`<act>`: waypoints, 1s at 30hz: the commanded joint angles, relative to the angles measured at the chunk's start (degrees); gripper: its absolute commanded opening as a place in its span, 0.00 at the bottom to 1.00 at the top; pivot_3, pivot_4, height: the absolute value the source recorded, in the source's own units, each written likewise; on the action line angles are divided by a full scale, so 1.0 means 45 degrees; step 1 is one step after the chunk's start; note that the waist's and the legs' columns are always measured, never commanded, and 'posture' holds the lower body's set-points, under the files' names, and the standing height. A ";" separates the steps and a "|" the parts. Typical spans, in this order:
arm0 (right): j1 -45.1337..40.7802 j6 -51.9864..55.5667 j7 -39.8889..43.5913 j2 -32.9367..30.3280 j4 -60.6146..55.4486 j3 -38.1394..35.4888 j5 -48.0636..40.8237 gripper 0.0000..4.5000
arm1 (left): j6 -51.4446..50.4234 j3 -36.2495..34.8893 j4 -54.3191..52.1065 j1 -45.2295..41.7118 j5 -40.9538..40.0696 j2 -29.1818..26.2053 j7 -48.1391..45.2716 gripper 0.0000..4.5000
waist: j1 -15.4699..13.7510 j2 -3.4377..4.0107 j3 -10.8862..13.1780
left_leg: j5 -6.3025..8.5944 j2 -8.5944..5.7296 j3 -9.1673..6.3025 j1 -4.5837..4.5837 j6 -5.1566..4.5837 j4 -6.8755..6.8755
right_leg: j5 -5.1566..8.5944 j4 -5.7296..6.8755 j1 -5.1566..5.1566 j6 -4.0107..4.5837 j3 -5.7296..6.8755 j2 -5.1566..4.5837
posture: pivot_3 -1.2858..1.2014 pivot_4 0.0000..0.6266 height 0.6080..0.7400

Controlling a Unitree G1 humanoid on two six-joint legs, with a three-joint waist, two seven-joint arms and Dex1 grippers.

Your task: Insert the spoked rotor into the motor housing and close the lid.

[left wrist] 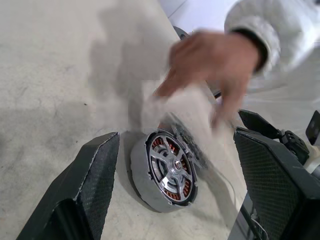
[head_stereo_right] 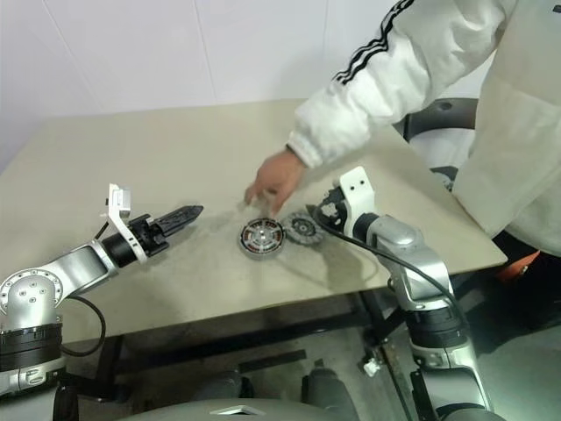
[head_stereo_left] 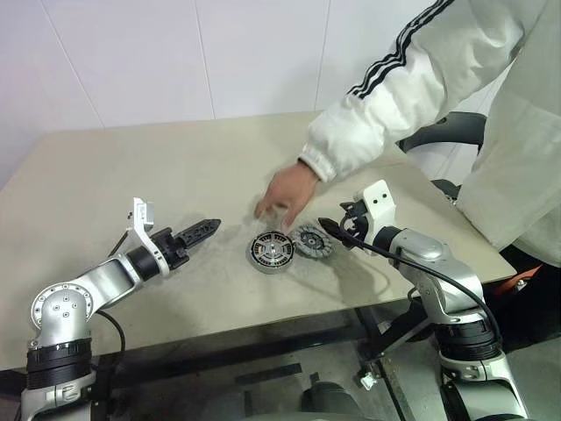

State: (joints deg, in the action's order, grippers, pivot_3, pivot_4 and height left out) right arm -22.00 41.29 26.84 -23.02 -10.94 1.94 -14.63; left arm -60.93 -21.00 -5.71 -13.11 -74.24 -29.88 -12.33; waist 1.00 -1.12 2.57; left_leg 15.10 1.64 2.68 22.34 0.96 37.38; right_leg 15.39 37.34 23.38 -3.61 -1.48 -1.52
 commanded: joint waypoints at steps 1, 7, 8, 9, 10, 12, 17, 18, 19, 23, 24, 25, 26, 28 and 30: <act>0.0057 -0.0203 -0.0091 -0.0021 -0.0357 -0.0106 0.0050 0.77 | -0.0033 -0.0152 -0.0315 -0.0103 -0.0043 -0.0073 -0.0045 0.86 | 0.0000 0.0000 0.0000 | 0.0000 0.0000 -0.0001 0.0000 0.0000 0.0000 | 0.0000 0.0000 -0.0001 0.0000 0.0000 0.0000 | 0.52 0.00 1.00; 0.0044 -0.0049 -0.0067 -0.0046 -0.0629 -0.0131 -0.0075 0.77 | -0.0120 -0.0105 -0.0056 -0.0424 0.0038 -0.0155 -0.0214 0.86 | 0.0009 0.0000 0.0000 | 0.0000 0.0000 0.0000 -0.0001 0.0000 0.0005 | 0.0000 0.0004 -0.0001 0.0001 0.0000 0.0001 | 0.52 0.00 1.00; -0.0018 0.0059 0.0200 -0.0167 -0.0874 -0.0029 -0.0224 0.77 | -0.0117 -0.0089 -0.0033 -0.0497 0.0063 -0.0122 -0.0216 0.86 | 0.0007 -0.0001 0.0000 | 0.0000 -0.0001 0.0000 -0.0001 0.0000 0.0005 | 0.0000 0.0004 -0.0001 0.0001 0.0000 0.0001 | 0.52 0.00 1.00; -0.0101 0.0184 0.0554 -0.0303 -0.1193 0.0123 -0.0418 0.77 | -0.0122 -0.0084 -0.0003 -0.0562 0.0075 -0.0085 -0.0222 0.86 | 0.0006 0.0000 0.0000 | 0.0000 -0.0001 0.0000 -0.0001 0.0000 0.0005 | 0.0000 0.0004 -0.0001 0.0000 0.0000 0.0001 | 0.52 0.00 1.00; -0.0198 0.0286 0.0949 -0.0474 -0.1473 0.0308 -0.0575 0.77 | -0.0124 -0.0060 0.0008 -0.0610 0.0091 -0.0024 -0.0215 0.86 | 0.0004 0.0001 0.0000 | 0.0000 -0.0002 0.0000 -0.0001 0.0000 0.0004 | 0.0000 0.0004 -0.0001 0.0000 0.0000 0.0002 | 0.52 0.00 1.00; -0.0451 0.0470 0.1957 -0.1024 -0.1933 0.0842 -0.0806 0.77 | -0.0174 0.0048 0.0004 -0.0675 0.0105 0.0095 -0.0227 0.86 | 0.0015 0.0001 0.0001 | 0.0000 -0.0001 -0.0001 -0.0001 0.0000 0.0002 | -0.0001 0.0003 0.0000 -0.0002 0.0001 0.0002 | 0.52 0.00 1.00; -0.0707 0.0699 0.3680 -0.2181 -0.1890 0.1672 -0.1132 0.77 | -0.0128 0.0175 -0.0154 -0.0598 0.0214 0.0390 -0.0259 0.86 | -0.0015 -0.0007 -0.0004 | 0.0000 -0.0002 -0.0004 -0.0008 -0.0001 0.0009 | -0.0001 0.0002 -0.0013 -0.0001 0.0004 0.0004 | 0.52 0.00 1.00; -0.0655 0.0637 0.3950 -0.2367 -0.1894 0.1859 -0.1122 0.77 | -0.0050 0.0122 -0.0207 -0.0537 0.0208 0.0495 -0.0196 0.86 | -0.0032 -0.0008 -0.0004 | 0.0000 -0.0003 -0.0004 -0.0008 -0.0001 0.0012 | 0.0000 0.0001 -0.0015 0.0000 0.0004 0.0003 | 0.52 0.00 1.00; -0.0618 0.0406 0.4259 -0.2620 -0.1915 0.2181 -0.0944 0.77 | -0.0003 0.0077 -0.0285 -0.0466 0.0181 0.0597 -0.0130 0.86 | -0.0029 -0.0008 -0.0004 | 0.0000 -0.0005 -0.0005 -0.0008 -0.0001 0.0015 | 0.0001 0.0001 -0.0016 0.0001 0.0005 0.0002 | 0.52 0.00 1.00; -0.1322 -0.2032 0.5489 -0.3558 -0.0938 0.4327 0.1160 0.77 | 0.0042 0.0030 -0.0704 -0.0046 0.0104 0.0888 0.0024 0.86 | 0.0019 -0.0010 -0.0004 | 0.0001 -0.0005 -0.0003 -0.0007 -0.0002 0.0016 | 0.0001 -0.0002 -0.0015 0.0001 0.0004 -0.0001 | 0.52 0.00 1.00; -0.1692 -0.2647 0.5794 -0.3606 -0.0510 0.4714 0.1572 0.77 | 0.0045 0.0024 -0.0760 0.0017 0.0103 0.0919 0.0039 0.86 | 0.0054 -0.0010 -0.0003 | 0.0001 -0.0006 -0.0001 -0.0008 -0.0002 0.0017 | 0.0001 -0.0001 -0.0013 0.0002 0.0003 0.0002 | 0.52 0.00 1.00; -0.2305 -0.3310 0.6126 -0.3495 0.0161 0.5098 0.1984 0.77 | 0.0062 -0.0007 -0.0762 0.0033 0.0111 0.0922 0.0051 0.86 | 0.0071 -0.0009 -0.0002 | 0.0000 -0.0005 0.0003 -0.0010 -0.0002 0.0019 | 0.0001 0.0001 -0.0013 0.0002 0.0001 0.0006 | 0.52 0.00 1.00; -0.2947 -0.3912 0.6467 -0.3282 0.0880 0.5392 0.2272 0.77 | 0.0102 -0.0026 -0.0742 0.0003 0.0157 0.0929 0.0071 0.86 | 0.0112 -0.0007 0.0000 | 0.0000 -0.0005 0.0003 -0.0012 -0.0001 0.0025 | 0.0000 0.0004 -0.0013 0.0003 0.0000 0.0011 | 0.52 0.00 1.00; -0.4072 -0.4847 0.6879 -0.2632 0.2304 0.5710 0.2579 0.77 | 0.0235 -0.0075 -0.0701 -0.0096 0.0216 0.0984 0.0112 0.86 | 0.0148 -0.0005 0.0001 | 0.0000 -0.0003 -0.0006 -0.0017 -0.0001 0.0051 | 0.0000 0.0024 -0.0018 0.0005 -0.0002 0.0027 | 0.52 0.00 1.00; -0.4874 -0.5683 0.7047 -0.1945 0.3686 0.5812 0.2843 0.77 | 0.0366 -0.0074 -0.0696 -0.0173 0.0261 0.1073 0.0179 0.86 | 0.0198 -0.0008 -0.0001 | 0.0000 0.0002 -0.0017 -0.0017 -0.0001 0.0074 | 0.0000 0.0035 -0.0028 0.0005 0.0001 0.0035 | 0.52 0.00 1.00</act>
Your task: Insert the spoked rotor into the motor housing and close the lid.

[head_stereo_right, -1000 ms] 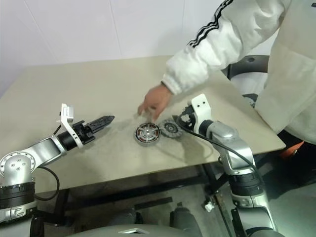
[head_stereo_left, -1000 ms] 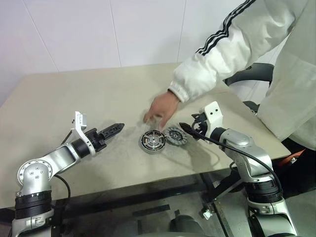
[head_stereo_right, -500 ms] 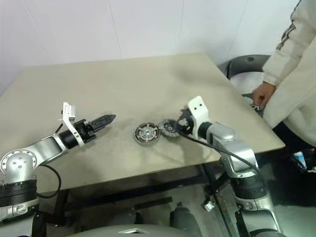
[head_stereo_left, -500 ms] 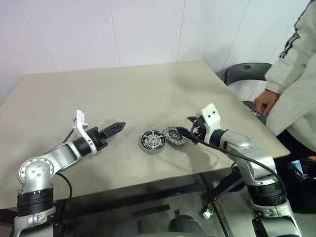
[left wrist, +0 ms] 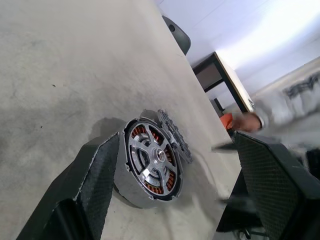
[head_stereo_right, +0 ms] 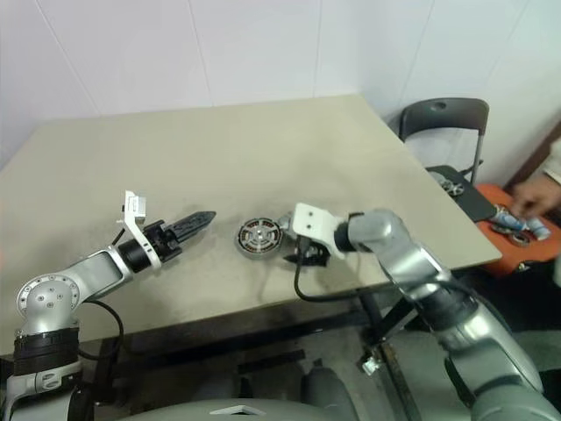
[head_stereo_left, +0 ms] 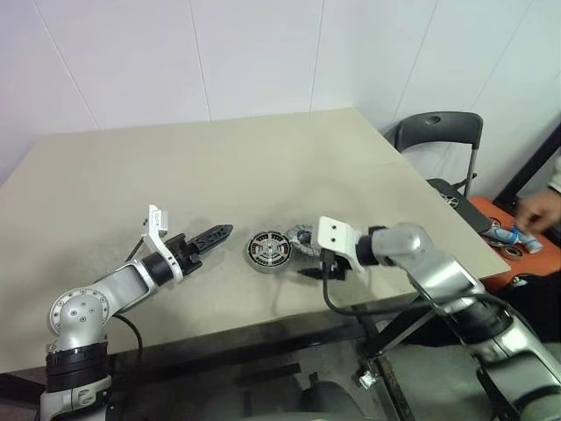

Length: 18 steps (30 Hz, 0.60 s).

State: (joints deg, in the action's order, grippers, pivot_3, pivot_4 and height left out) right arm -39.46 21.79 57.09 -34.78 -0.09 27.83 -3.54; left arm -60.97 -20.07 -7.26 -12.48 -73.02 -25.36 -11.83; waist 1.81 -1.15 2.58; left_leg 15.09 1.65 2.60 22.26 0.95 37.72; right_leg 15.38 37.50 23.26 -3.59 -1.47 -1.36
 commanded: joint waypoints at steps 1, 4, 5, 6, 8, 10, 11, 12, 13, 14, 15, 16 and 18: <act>-0.1305 -0.1746 0.0373 0.0957 0.1906 0.0076 0.0524 0.77 | 0.0425 -0.0265 -0.0351 -0.0349 0.0015 0.0108 0.0109 0.86 | 0.0027 -0.0008 -0.0005 | 0.0000 0.0002 -0.0004 0.0000 0.0000 0.0004 | 0.0000 0.0001 -0.0006 0.0000 0.0002 0.0000 | 0.52 0.00 1.00; -0.2149 -0.2762 -0.0100 0.1918 0.3964 -0.0195 0.0953 0.77 | 0.0614 -0.0277 -0.0531 -0.0301 -0.0016 0.0282 0.0266 0.86 | 0.0017 -0.0015 -0.0008 | 0.0003 -0.0003 -0.0011 0.0013 -0.0004 0.0018 | -0.0003 -0.0001 -0.0012 -0.0005 0.0006 -0.0021 | 0.52 0.00 1.00; -0.2406 -0.2736 -0.0502 0.2403 0.4681 -0.0569 0.0835 0.77 | 0.0709 -0.0317 -0.0657 -0.0159 -0.0033 0.0353 0.0345 0.86 | 0.0038 -0.0014 -0.0008 | 0.0007 -0.0002 -0.0009 0.0016 -0.0011 0.0028 | -0.0007 -0.0001 -0.0012 -0.0012 0.0004 -0.0027 | 0.52 0.00 1.00; -0.2546 -0.2575 -0.0717 0.2757 0.5171 -0.0901 0.0652 0.77 | 0.0793 -0.0358 -0.0788 0.0014 -0.0026 0.0416 0.0409 0.86 | 0.0057 -0.0014 -0.0007 | 0.0010 0.0004 -0.0006 0.0021 -0.0015 0.0033 | -0.0011 -0.0001 -0.0010 -0.0019 0.0002 -0.0038 | 0.52 0.00 1.00; -0.2506 -0.2356 -0.0816 0.3176 0.5545 -0.1512 0.0224 0.68 | 0.0914 -0.0487 -0.1080 0.0400 -0.0096 0.0562 0.0589 0.87 | 0.0086 -0.0012 -0.0007 | 0.0013 0.0007 -0.0004 0.0028 -0.0020 0.0040 | -0.0017 -0.0001 -0.0009 -0.0025 -0.0002 -0.0045 | 0.52 0.00 1.00; -0.2217 -0.1948 -0.0823 0.3363 0.5279 -0.2097 -0.0239 0.57 | 0.0994 -0.0637 -0.1352 0.0755 -0.0252 0.0636 0.0742 0.87 | 0.0074 -0.0010 -0.0005 | 0.0016 0.0008 -0.0008 0.0031 -0.0021 0.0040 | -0.0018 -0.0001 -0.0006 -0.0025 -0.0002 -0.0055 | 0.52 0.00 1.00; -0.1957 -0.1437 -0.0865 0.3437 0.4877 -0.2469 -0.0615 0.48 | 0.1028 -0.0734 -0.1515 0.1002 -0.0348 0.0655 0.0811 0.87 | 0.0081 -0.0011 -0.0005 | 0.0016 0.0009 -0.0010 0.0031 -0.0020 0.0039 | -0.0018 0.0000 -0.0005 -0.0025 -0.0002 -0.0057 | 0.52 0.00 1.00; -0.1683 -0.0667 -0.0984 0.3551 0.4345 -0.2898 -0.1098 0.41 | 0.1049 -0.0811 -0.1652 0.1241 -0.0405 0.0643 0.0873 0.87 | 0.0079 -0.0010 -0.0006 | 0.0017 0.0014 -0.0014 0.0031 -0.0019 0.0038 | -0.0019 0.0002 -0.0004 -0.0025 -0.0003 -0.0062 | 0.52 0.00 1.00; -0.1476 0.0256 -0.1067 0.3677 0.3839 -0.3287 -0.1614 0.33 | 0.1066 -0.0862 -0.1733 0.1397 -0.0454 0.0601 0.0910 0.87 | 0.0079 -0.0010 -0.0006 | 0.0018 0.0017 -0.0018 0.0031 -0.0018 0.0037 | -0.0019 0.0003 -0.0004 -0.0024 -0.0006 -0.0069 | 0.52 0.00 1.00; -0.1237 0.1284 -0.1092 0.3776 0.3240 -0.3623 -0.2185 0.24 | 0.1078 -0.0913 -0.1780 0.1510 -0.0511 0.0548 0.0910 0.87 | 0.0076 -0.0009 -0.0005 | 0.0019 0.0022 -0.0022 0.0030 -0.0017 0.0037 | -0.0019 0.0005 -0.0004 -0.0023 -0.0005 -0.0073 | 0.52 0.00 1.00; -0.1066 0.2037 -0.1126 0.3838 0.2778 -0.3845 -0.2566 0.17 | 0.1088 -0.0948 -0.1811 0.1580 -0.0555 0.0513 0.0909 0.87 | 0.0087 -0.0007 -0.0004 | 0.0019 0.0025 -0.0025 0.0030 -0.0016 0.0037 | -0.0018 0.0008 -0.0003 -0.0021 -0.0004 -0.0075 | 0.52 0.00 1.00; -0.0890 0.2732 -0.1052 0.3849 0.2323 -0.3941 -0.2920 0.10 | 0.1076 -0.1001 -0.1833 0.1612 -0.0629 0.0468 0.0912 0.87 | 0.0084 -0.0007 -0.0004 | 0.0019 0.0029 -0.0026 0.0028 -0.0015 0.0037 | -0.0019 0.0015 0.0001 -0.0019 -0.0003 -0.0074 | 0.52 0.00 1.00; -0.0178 0.3378 -0.1077 0.3734 0.1416 -0.3693 -0.3019 0.10 | 0.1046 -0.1062 -0.1787 0.1625 -0.0702 0.0392 0.0878 0.87 | 0.0084 -0.0003 -0.0005 | 0.0018 0.0030 -0.0028 0.0026 -0.0013 0.0038 | -0.0018 0.0022 0.0005 -0.0005 -0.0001 -0.0075 | 0.52 0.00 1.00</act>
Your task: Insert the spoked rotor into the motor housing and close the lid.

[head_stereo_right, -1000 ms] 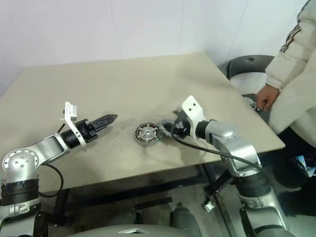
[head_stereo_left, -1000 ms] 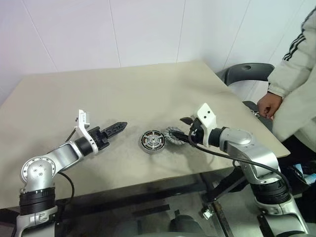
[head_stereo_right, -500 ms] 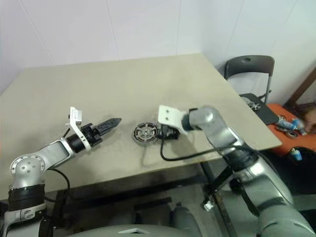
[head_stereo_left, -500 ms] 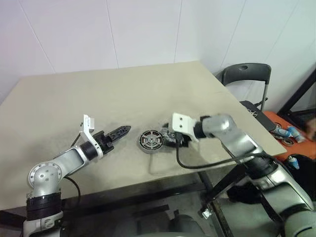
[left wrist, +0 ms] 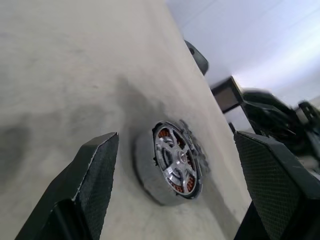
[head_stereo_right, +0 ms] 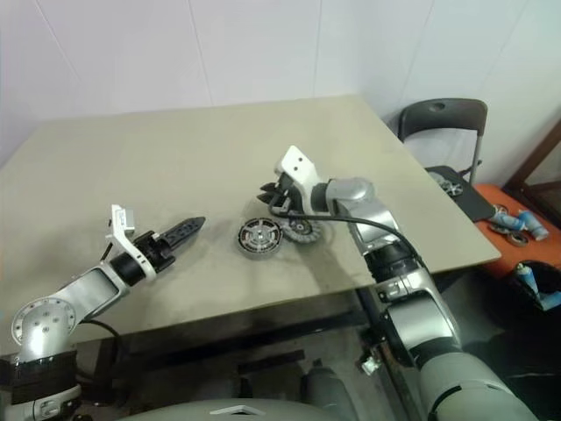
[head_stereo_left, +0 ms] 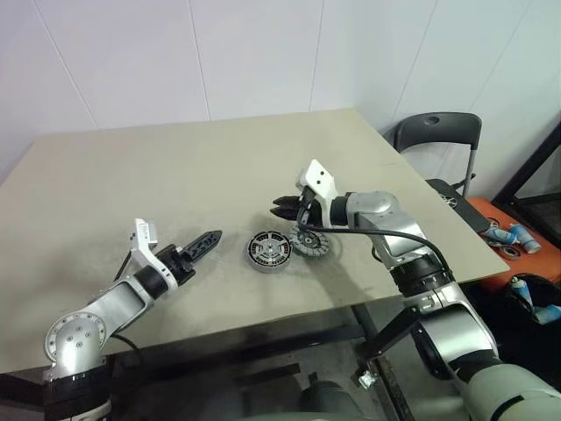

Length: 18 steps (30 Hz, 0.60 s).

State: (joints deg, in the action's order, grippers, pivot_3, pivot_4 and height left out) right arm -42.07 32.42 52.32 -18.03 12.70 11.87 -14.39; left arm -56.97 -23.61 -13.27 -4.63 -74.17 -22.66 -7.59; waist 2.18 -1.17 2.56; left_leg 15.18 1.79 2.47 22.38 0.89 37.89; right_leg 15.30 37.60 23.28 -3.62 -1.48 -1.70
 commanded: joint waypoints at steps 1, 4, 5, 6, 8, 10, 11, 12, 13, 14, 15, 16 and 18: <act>0.0764 0.1140 -0.0116 -0.0020 -0.1704 0.0065 -0.0498 0.10 | 0.0101 -0.0240 -0.0465 -0.0186 -0.0529 -0.0238 0.0042 0.87 | 0.0004 0.0002 -0.0002 | 0.0000 0.0000 0.0001 -0.0002 0.0000 0.0001 | 0.0004 0.0001 -0.0001 0.0008 -0.0001 0.0000 | 0.52 0.00 1.00; 0.1369 0.1436 -0.0699 0.0225 -0.2011 0.0333 -0.0293 0.10 | -0.0088 0.0006 -0.0433 -0.0466 -0.0699 -0.0412 0.0181 0.87 | 0.0024 0.0002 -0.0001 | 0.0000 -0.0002 0.0012 -0.0003 0.0000 0.0005 | 0.0020 0.0000 -0.0003 0.0035 -0.0002 -0.0002 | 0.52 0.00 1.00; 0.1477 0.1484 -0.0844 0.0320 -0.2073 0.0361 -0.0300 0.10 | -0.0121 0.0053 -0.0367 -0.0570 -0.0728 -0.0475 0.0180 0.87 | 0.0033 0.0003 -0.0001 | 0.0000 -0.0003 0.0018 -0.0002 0.0000 0.0007 | 0.0019 0.0000 -0.0002 0.0035 -0.0002 0.0000 | 0.52 0.00 1.00; 0.1543 0.1515 -0.0936 0.0373 -0.2129 0.0383 -0.0314 0.10 | -0.0138 0.0074 -0.0322 -0.0632 -0.0755 -0.0519 0.0183 0.87 | 0.0046 0.0003 0.0000 | 0.0000 -0.0005 0.0023 -0.0003 0.0000 0.0008 | 0.0019 0.0000 -0.0001 0.0035 -0.0003 0.0003 | 0.52 0.00 1.00; 0.1585 0.1366 -0.1470 0.0708 -0.1868 0.0300 -0.0239 0.10 | -0.0212 0.0117 -0.0070 -0.0850 -0.0709 -0.0698 0.0105 0.87 | 0.0058 0.0004 0.0000 | 0.0000 -0.0005 0.0026 -0.0002 -0.0001 0.0008 | 0.0018 0.0000 0.0002 0.0035 -0.0003 0.0016 | 0.52 0.00 1.00; 0.1540 0.1306 -0.1889 0.1087 -0.1697 0.0121 -0.0324 0.10 | -0.0323 0.0110 0.0046 -0.0970 -0.0737 -0.0872 0.0036 0.87 | 0.0086 0.0003 -0.0001 | -0.0001 -0.0006 0.0028 -0.0003 -0.0001 0.0008 | 0.0017 0.0000 0.0002 0.0031 -0.0002 0.0029 | 0.52 0.00 1.00; 0.1503 0.1276 -0.2005 0.1248 -0.1642 0.0041 -0.0388 0.10 | -0.0373 0.0101 0.0065 -0.1007 -0.0766 -0.0939 0.0022 0.87 | 0.0087 0.0004 0.0000 | 0.0000 -0.0005 0.0031 -0.0003 -0.0001 0.0007 | 0.0011 -0.0001 0.0005 0.0021 -0.0003 0.0034 | 0.52 0.00 1.00; 0.1471 0.1233 -0.2107 0.1392 -0.1590 0.0001 -0.0417 0.10 | -0.0414 0.0076 0.0085 -0.1021 -0.0805 -0.1004 0.0010 0.87 | 0.0079 0.0003 0.0000 | 0.0000 -0.0006 0.0031 -0.0002 -0.0001 0.0005 | 0.0004 0.0000 0.0006 0.0006 -0.0004 0.0036 | 0.52 0.00 1.00; 0.1440 0.1151 -0.2203 0.1514 -0.1506 -0.0029 -0.0408 0.10 | -0.0441 0.0064 0.0107 -0.1036 -0.0827 -0.1051 0.0007 0.87 | 0.0076 0.0003 0.0000 | 0.0000 -0.0006 0.0030 0.0001 -0.0002 0.0004 | -0.0001 -0.0001 0.0008 -0.0004 -0.0002 0.0037 | 0.52 0.00 1.00; 0.1397 0.1091 -0.2312 0.1673 -0.1388 -0.0076 -0.0416 0.10 | -0.0472 0.0050 0.0142 -0.1047 -0.0850 -0.1121 -0.0004 0.87 | 0.0076 0.0003 0.0000 | 0.0000 -0.0006 0.0030 0.0003 -0.0002 0.0004 | -0.0002 -0.0001 0.0011 -0.0005 -0.0002 0.0038 | 0.52 0.00 1.00; 0.1368 0.1045 -0.2362 0.1799 -0.1276 -0.0085 -0.0416 0.10 | -0.0505 0.0036 0.0173 -0.1061 -0.0874 -0.1189 -0.0009 0.87 | 0.0076 0.0003 0.0000 | 0.0000 -0.0006 0.0031 0.0004 -0.0002 0.0004 | -0.0002 -0.0002 0.0011 -0.0005 -0.0002 0.0038 | 0.52 0.00 1.00; 0.1351 0.1020 -0.2395 0.1888 -0.1205 -0.0087 -0.0412 0.10 | -0.0535 0.0017 0.0199 -0.1069 -0.0894 -0.1246 -0.0022 0.87 | 0.0069 0.0003 0.0000 | 0.0000 -0.0007 0.0031 0.0004 -0.0002 0.0004 | -0.0002 -0.0002 0.0010 -0.0006 -0.0002 0.0037 | 0.52 0.00 1.00; 0.1484 0.0885 -0.2423 0.2031 -0.0801 0.0088 -0.0250 0.10 | -0.0572 -0.0009 0.0210 -0.1050 -0.0949 -0.1305 -0.0009 0.87 | 0.0064 0.0002 -0.0001 | -0.0001 -0.0008 0.0030 0.0004 -0.0002 0.0006 | -0.0001 -0.0002 0.0008 -0.0005 -0.0001 0.0036 | 0.52 0.00 1.00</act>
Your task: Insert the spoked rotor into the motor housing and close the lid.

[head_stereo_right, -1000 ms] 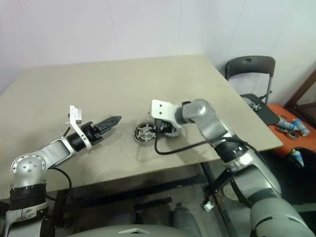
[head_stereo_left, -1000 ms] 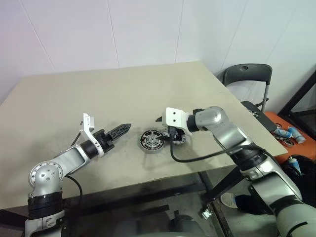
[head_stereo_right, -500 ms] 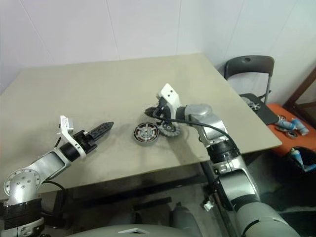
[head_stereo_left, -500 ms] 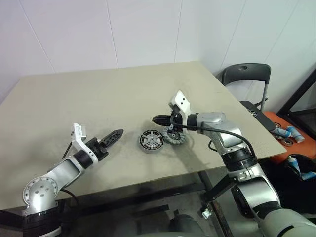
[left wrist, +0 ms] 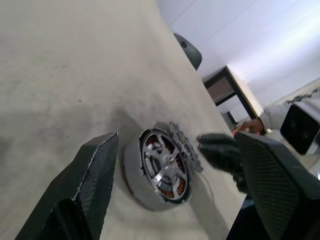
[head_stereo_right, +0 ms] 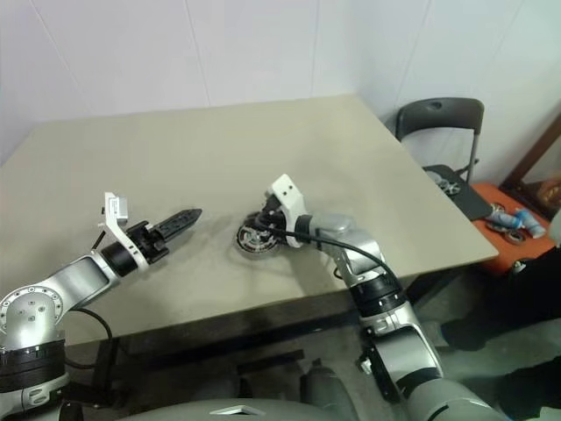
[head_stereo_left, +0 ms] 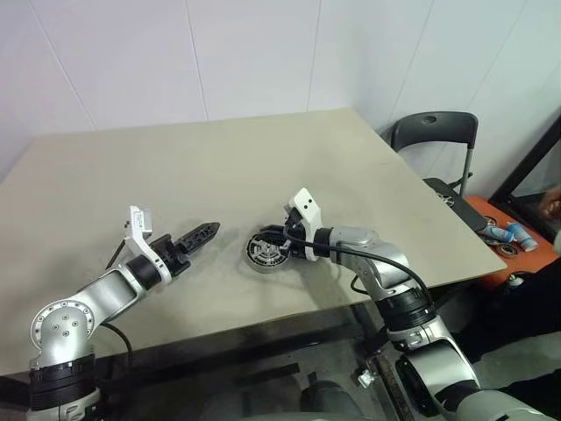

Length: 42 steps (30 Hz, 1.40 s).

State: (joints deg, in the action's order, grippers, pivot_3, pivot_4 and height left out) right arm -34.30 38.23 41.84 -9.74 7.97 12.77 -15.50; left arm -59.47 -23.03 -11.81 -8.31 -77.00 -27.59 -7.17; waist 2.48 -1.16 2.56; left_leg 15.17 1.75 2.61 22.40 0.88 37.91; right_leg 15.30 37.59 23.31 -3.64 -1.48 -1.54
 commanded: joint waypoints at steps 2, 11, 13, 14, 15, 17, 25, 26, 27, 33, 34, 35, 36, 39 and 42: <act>-0.0031 -0.0937 -0.0371 0.0228 0.1353 0.0424 0.0743 0.10 | -0.0022 -0.0137 -0.0202 -0.0115 -0.0374 -0.0198 -0.0050 0.87 | 0.0008 -0.0005 -0.0003 | 0.0000 -0.0001 0.0001 -0.0002 0.0000 0.0001 | 0.0000 0.0000 -0.0003 0.0000 0.0000 -0.0002 | 0.52 0.00 1.00; -0.0004 -0.1881 -0.0696 0.0604 0.3454 0.0264 0.1207 0.10 | 0.0039 -0.0205 -0.0355 0.0125 -0.0537 -0.0320 0.0046 0.87 | 0.0034 -0.0017 -0.0018 | 0.0000 0.0010 0.0003 -0.0062 0.0001 0.0000 | 0.0020 0.0000 -0.0056 0.0037 -0.0003 0.0004 | 0.52 0.00 1.00; 0.0045 -0.1598 -0.0281 0.0513 0.2882 0.0132 0.0860 0.10 | 0.0057 -0.0188 -0.0362 0.0161 -0.0509 -0.0320 -0.0005 0.87 | 0.0032 -0.0016 -0.0017 | -0.0001 0.0009 0.0004 -0.0070 0.0002 0.0002 | 0.0020 0.0000 -0.0065 0.0039 -0.0003 -0.0002 | 0.52 0.00 1.00; 0.0080 -0.1250 0.0013 0.0427 0.2393 -0.0028 0.0519 0.10 | 0.0069 -0.0160 -0.0369 0.0174 -0.0477 -0.0307 -0.0032 0.87 | 0.0020 -0.0016 -0.0017 | -0.0001 0.0008 0.0005 -0.0070 0.0002 0.0002 | 0.0020 0.0000 -0.0064 0.0039 -0.0003 -0.0003 | 0.52 0.00 1.00; 0.0100 -0.0737 0.0306 0.0339 0.1824 -0.0325 0.0000 0.10 | 0.0083 -0.0124 -0.0356 0.0171 -0.0434 -0.0286 -0.0066 0.87 | -0.0006 -0.0014 -0.0015 | -0.0001 0.0007 0.0003 -0.0065 0.0002 0.0002 | 0.0020 -0.0001 -0.0062 0.0039 -0.0003 -0.0004 | 0.52 0.00 1.00; 0.0122 0.0328 0.0690 0.0107 0.0657 -0.1059 -0.1064 0.10 | 0.0109 -0.0047 -0.0312 0.0148 -0.0363 -0.0234 -0.0138 0.87 | -0.0016 -0.0006 -0.0009 | -0.0001 0.0007 -0.0002 -0.0021 0.0001 0.0002 | 0.0019 -0.0003 -0.0024 0.0036 -0.0001 -0.0007 | 0.52 0.00 1.00; 0.1541 0.3040 -0.0586 -0.1484 -0.2956 -0.3652 -0.2923 0.10 | 0.0237 0.0248 0.0153 -0.0124 -0.0107 -0.0057 -0.0525 0.87 | -0.0042 -0.0002 -0.0006 | 0.0002 0.0006 -0.0004 0.0007 0.0000 -0.0011 | 0.0022 -0.0027 0.0003 0.0040 0.0004 -0.0021 | 0.52 0.00 1.00; 0.1836 0.3334 -0.1045 -0.1520 -0.3277 -0.4012 -0.3006 0.10 | 0.0270 0.0280 0.0249 -0.0155 -0.0048 -0.0038 -0.0588 0.87 | -0.0031 -0.0001 -0.0006 | 0.0002 0.0007 -0.0005 0.0007 0.0000 -0.0014 | 0.0023 -0.0031 0.0003 0.0042 0.0004 -0.0022 | 0.52 0.00 1.00; 0.2286 0.3943 -0.2016 -0.1310 -0.3457 -0.4843 -0.3123 0.10 | 0.0318 0.0362 0.0364 -0.0173 0.0054 0.0017 -0.0676 0.87 | -0.0025 0.0002 -0.0004 | 0.0002 0.0007 -0.0003 0.0008 0.0000 -0.0017 | 0.0023 -0.0032 0.0003 0.0042 0.0003 -0.0026 | 0.52 0.00 1.00; 0.4248 0.6696 -0.4815 0.0320 -0.5994 -0.7795 -0.5370 0.43 | 0.0239 0.0768 0.0790 -0.0378 0.0548 0.0369 -0.1086 0.87 | 0.0007 0.0034 0.0016 | 0.0002 0.0007 0.0006 0.0016 -0.0001 -0.0034 | 0.0023 -0.0045 0.0014 0.0041 -0.0007 -0.0020 | 0.52 0.00 1.00; 0.4340 0.7125 -0.4979 0.0438 -0.6286 -0.7900 -0.5693 0.51 | 0.0207 0.0808 0.0840 -0.0429 0.0606 0.0399 -0.1144 0.87 | 0.0036 0.0038 0.0018 | 0.0001 0.0008 0.0010 0.0014 -0.0001 -0.0035 | 0.0022 -0.0043 0.0015 0.0041 -0.0009 -0.0013 | 0.52 0.00 1.00; 0.4381 0.7752 -0.5094 0.0611 -0.6458 -0.8086 -0.6195 0.59 | 0.0185 0.0855 0.0900 -0.0494 0.0672 0.0417 -0.1210 0.87 | 0.0051 0.0038 0.0018 | 0.0001 0.0012 0.0014 0.0008 -0.0002 -0.0036 | 0.0022 -0.0043 0.0015 0.0040 -0.0014 -0.0008 | 0.52 0.00 1.00; 0.4526 0.8251 -0.5075 0.0833 -0.6740 -0.8239 -0.6869 0.66 | 0.0151 0.0891 0.1034 -0.0644 0.0669 0.0480 -0.1223 0.87 | 0.0045 0.0037 0.0018 | 0.0001 0.0015 0.0016 0.0002 -0.0002 -0.0036 | 0.0022 -0.0043 0.0011 0.0040 -0.0016 0.0003 | 0.52 0.00 1.00; 0.4754 0.8797 -0.5333 0.1291 -0.6914 -0.8486 -0.7773 0.66 | 0.0057 0.1005 0.1314 -0.0997 0.0778 0.0516 -0.1402 0.87 | 0.0010 0.0037 0.0017 | 0.0000 0.0018 0.0001 -0.0003 -0.0004 -0.0038 | 0.0024 -0.0043 0.0006 0.0040 -0.0003 0.0017 | 0.52 0.00 1.00; 0.4573 0.8781 -0.5822 0.1735 -0.6477 -0.9077 -0.8591 0.66 | -0.0045 0.1036 0.1404 -0.1157 0.0947 0.0466 -0.1509 0.87 | -0.0004 0.0037 0.0018 | 0.0000 0.0004 0.0006 0.0007 -0.0006 -0.0038 | 0.0025 -0.0061 0.0002 0.0034 -0.0003 0.0005 | 0.52 0.00 1.00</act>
State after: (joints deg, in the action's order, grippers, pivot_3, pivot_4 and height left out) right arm -12.45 77.90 16.71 -2.52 -20.96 -25.51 -50.51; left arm -59.50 -18.62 -5.09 -12.10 -73.00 -24.99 -12.98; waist 2.46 -0.99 2.64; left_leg 15.19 1.74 2.65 22.45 0.84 37.74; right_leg 15.40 37.27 23.32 -3.50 -1.50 -1.54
